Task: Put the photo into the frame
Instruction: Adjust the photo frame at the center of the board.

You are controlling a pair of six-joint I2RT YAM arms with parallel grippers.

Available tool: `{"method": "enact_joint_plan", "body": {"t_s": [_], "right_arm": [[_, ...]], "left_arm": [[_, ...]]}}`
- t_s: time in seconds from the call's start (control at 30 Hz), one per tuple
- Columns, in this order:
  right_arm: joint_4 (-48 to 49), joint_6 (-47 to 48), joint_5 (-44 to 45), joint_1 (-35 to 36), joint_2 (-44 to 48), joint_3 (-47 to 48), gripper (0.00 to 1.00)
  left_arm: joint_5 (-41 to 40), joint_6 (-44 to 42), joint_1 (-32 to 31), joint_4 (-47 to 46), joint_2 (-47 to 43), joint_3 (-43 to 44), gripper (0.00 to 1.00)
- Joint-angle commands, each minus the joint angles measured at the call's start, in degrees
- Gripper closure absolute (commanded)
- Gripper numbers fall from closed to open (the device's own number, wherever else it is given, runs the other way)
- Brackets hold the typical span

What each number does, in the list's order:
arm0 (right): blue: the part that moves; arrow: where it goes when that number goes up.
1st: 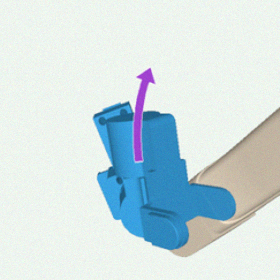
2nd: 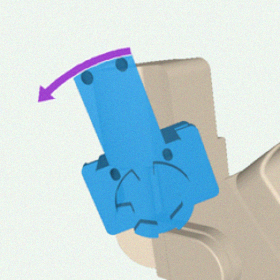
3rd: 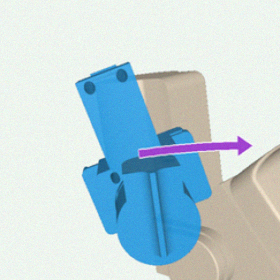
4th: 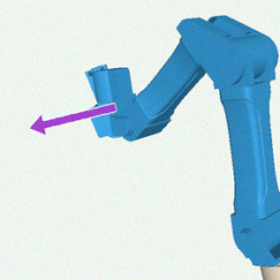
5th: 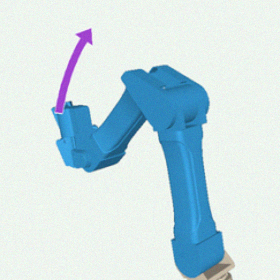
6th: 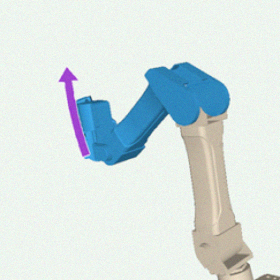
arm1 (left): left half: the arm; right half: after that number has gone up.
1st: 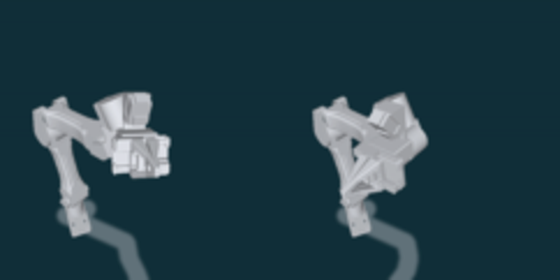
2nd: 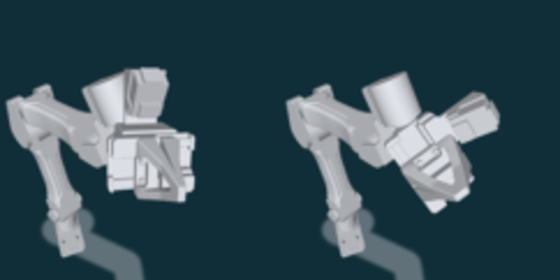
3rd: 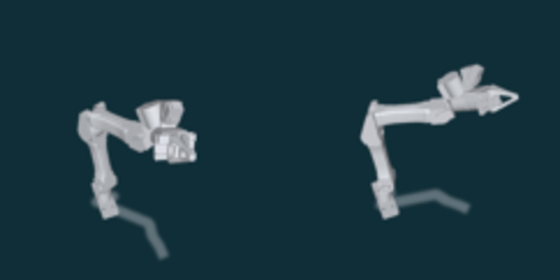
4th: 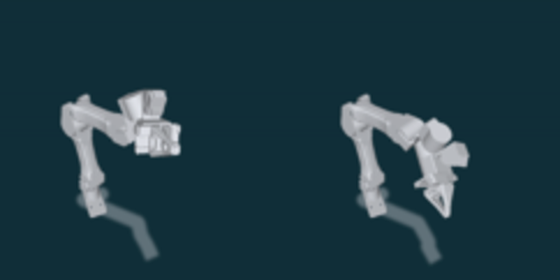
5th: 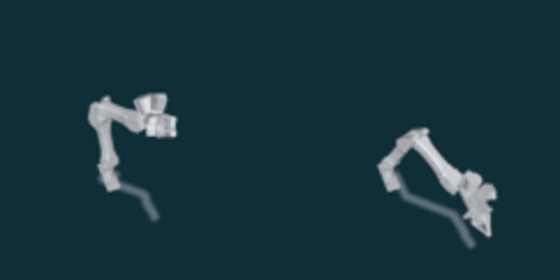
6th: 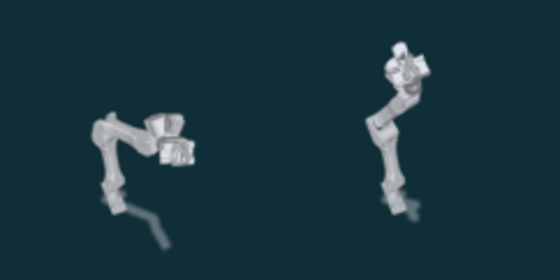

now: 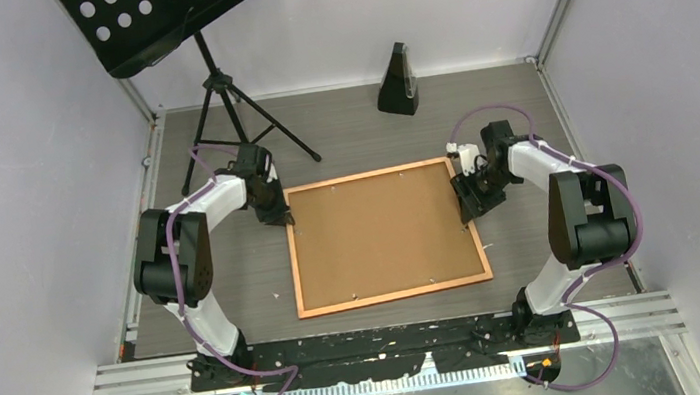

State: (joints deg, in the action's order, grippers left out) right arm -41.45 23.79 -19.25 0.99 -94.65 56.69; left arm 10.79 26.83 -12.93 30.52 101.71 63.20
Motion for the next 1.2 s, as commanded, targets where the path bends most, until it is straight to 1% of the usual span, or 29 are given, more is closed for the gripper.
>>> {"method": "enact_joint_plan", "body": {"t_s": [0.0, 0.23, 0.27, 0.3, 0.37, 0.5, 0.57, 0.63, 0.77, 0.83, 0.93, 1.03, 1.17], "right_arm": [[0.0, 0.5, -1.7, -0.2, 1.2, 1.4, 0.46], [0.9, 0.0, -1.7, -0.2, 0.0, 2.2, 0.47], [1.0, -0.1, -1.6, -0.1, -0.3, 2.4, 0.47], [1.4, -0.3, -1.5, -0.1, -0.8, 2.5, 0.48], [1.8, -0.6, -1.6, -0.2, -1.5, 2.9, 0.49], [2.6, -1.4, -1.9, -0.1, -2.3, 3.4, 0.52], [2.9, -1.8, -2.1, -0.2, -2.7, 3.8, 0.55], [3.0, -2.6, -2.3, -0.2, -3.3, 4.6, 0.57], [3.7, -4.0, -1.5, -0.2, -4.5, 5.6, 0.65], [4.5, -5.0, -1.1, -0.2, -5.3, 6.3, 0.69], [5.0, -7.4, -0.6, -0.2, -6.2, 7.5, 0.78], [5.6, -9.1, 0.4, -0.1, -7.6, 9.4, 0.84], [6.9, -12.1, 1.4, -0.2, -8.8, 11.3, 0.93]], "left_arm": [[-0.6, 0.0, 0.8, -1.2, -0.6, -1.3, 1.0], [0.6, -0.1, 0.8, -2.1, -1.8, -1.5, 1.0], [1.1, -0.2, 0.8, -2.3, -1.8, -1.6, 0.97], [1.5, -0.3, 0.8, -2.5, -2.1, -1.5, 0.92], [2.6, -0.7, 0.8, -2.9, -2.4, -1.3, 0.78], [3.5, -1.1, 0.8, -3.1, -3.4, -1.1, 0.4], [3.5, -1.0, 0.8, -3.1, -3.9, -0.9, 0.27], [3.3, -1.1, 0.8, -2.8, -4.3, -0.6, 0.16], [3.2, -1.7, 0.8, -2.3, -6.3, 0.1, 0.03], [3.8, -2.1, 0.8, -2.3, -7.6, 0.3, 0.0], [5.2, -2.9, 0.7, -2.3, -9.3, 0.6, 0.0], [6.5, -3.8, 0.2, -2.2, -10.5, 1.4, 0.0], [7.8, -6.4, -2.3, -1.3, -11.2, 3.3, 0.0]]}}
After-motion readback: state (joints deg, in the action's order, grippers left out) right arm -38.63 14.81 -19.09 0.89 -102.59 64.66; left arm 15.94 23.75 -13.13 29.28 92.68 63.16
